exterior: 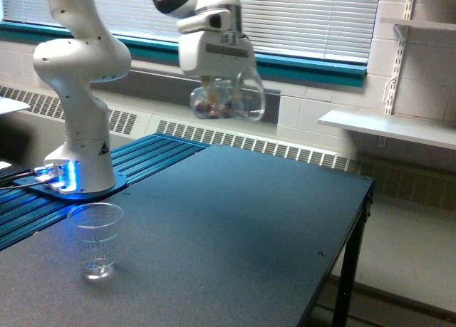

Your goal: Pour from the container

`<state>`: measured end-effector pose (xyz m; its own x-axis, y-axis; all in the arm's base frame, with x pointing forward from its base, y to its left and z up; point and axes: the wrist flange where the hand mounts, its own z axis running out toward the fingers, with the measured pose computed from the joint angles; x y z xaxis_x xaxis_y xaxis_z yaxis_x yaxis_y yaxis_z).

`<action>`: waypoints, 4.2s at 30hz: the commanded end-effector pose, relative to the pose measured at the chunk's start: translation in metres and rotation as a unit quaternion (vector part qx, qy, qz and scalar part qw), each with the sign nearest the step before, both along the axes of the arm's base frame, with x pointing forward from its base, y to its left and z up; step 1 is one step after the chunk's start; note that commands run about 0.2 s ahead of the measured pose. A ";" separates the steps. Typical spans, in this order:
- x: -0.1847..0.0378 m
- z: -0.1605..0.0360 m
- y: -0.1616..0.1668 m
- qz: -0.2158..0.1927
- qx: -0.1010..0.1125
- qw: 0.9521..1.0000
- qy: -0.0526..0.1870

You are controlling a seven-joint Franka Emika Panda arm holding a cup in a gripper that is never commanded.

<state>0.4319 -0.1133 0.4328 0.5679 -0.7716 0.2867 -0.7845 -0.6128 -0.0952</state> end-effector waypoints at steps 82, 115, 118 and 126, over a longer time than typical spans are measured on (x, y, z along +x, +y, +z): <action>-0.196 -0.109 -0.183 0.032 0.006 0.979 0.200; -0.183 -0.139 -0.173 0.027 0.029 0.965 0.258; -0.181 -0.139 -0.172 0.026 0.029 0.965 0.259; -0.180 -0.139 -0.173 0.016 0.015 0.965 0.261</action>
